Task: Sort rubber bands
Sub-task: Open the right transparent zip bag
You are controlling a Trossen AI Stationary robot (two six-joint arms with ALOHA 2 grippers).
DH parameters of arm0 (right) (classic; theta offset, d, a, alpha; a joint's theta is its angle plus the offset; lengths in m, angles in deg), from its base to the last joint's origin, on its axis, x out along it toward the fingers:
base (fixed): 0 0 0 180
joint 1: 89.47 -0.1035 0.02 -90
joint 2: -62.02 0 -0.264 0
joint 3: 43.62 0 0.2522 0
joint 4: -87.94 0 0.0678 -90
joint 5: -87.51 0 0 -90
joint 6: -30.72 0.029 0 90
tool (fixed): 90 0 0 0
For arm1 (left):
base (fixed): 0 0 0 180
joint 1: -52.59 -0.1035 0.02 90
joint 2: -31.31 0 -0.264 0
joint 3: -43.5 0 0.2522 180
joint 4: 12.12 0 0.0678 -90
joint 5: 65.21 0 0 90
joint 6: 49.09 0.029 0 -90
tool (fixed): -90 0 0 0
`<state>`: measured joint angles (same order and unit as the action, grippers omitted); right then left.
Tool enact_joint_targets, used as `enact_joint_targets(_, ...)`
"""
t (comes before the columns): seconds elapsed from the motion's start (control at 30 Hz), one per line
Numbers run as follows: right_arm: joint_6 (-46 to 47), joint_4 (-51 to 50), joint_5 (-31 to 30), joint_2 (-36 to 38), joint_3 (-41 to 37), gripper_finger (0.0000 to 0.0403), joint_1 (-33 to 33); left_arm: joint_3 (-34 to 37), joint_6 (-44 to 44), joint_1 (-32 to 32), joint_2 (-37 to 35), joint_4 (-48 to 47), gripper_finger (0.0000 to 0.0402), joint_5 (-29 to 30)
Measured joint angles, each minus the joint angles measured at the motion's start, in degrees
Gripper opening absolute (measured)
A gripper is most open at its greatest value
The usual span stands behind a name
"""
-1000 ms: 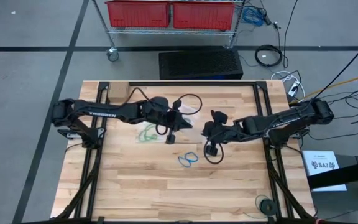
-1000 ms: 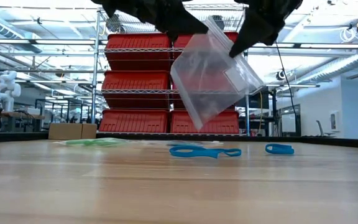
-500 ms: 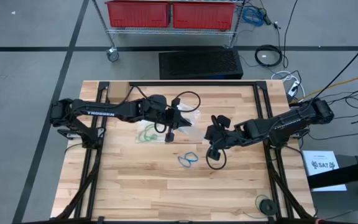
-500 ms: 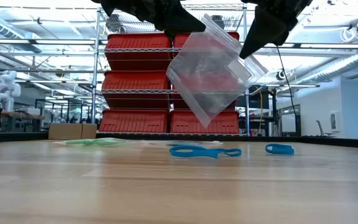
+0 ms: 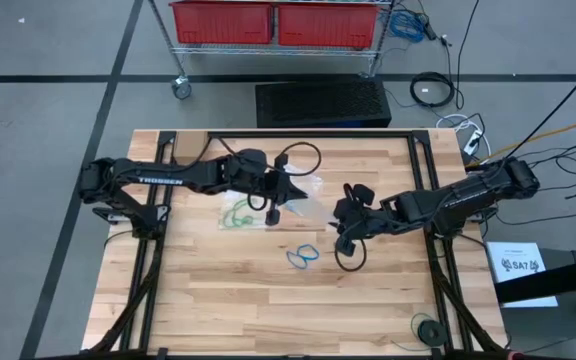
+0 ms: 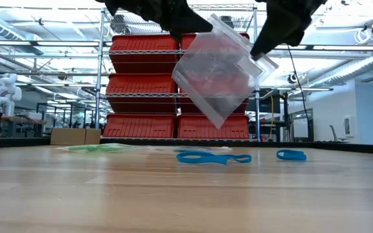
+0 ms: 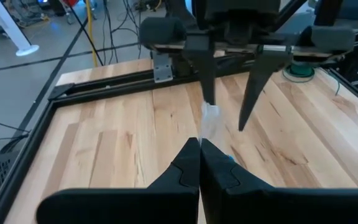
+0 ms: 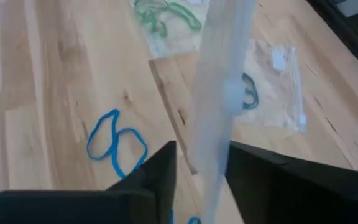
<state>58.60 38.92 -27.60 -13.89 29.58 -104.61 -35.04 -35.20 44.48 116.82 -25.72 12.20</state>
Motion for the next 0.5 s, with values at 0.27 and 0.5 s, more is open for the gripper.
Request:
enact_joint_targets(0.27, -1.43, 1.57, -4.37, 0.42, 0.09, 0.0172, 0.0, 0.0, -0.04, 0.04, 0.11, -0.14, 0.0, -0.03)
enact_joint_targets(0.5, -5.33, 5.7, -5.02, 0.55, 0.15, 0.0137, 0.9, 0.02, -0.07, 0.04, 0.15, -0.23, 0.0, -0.4)
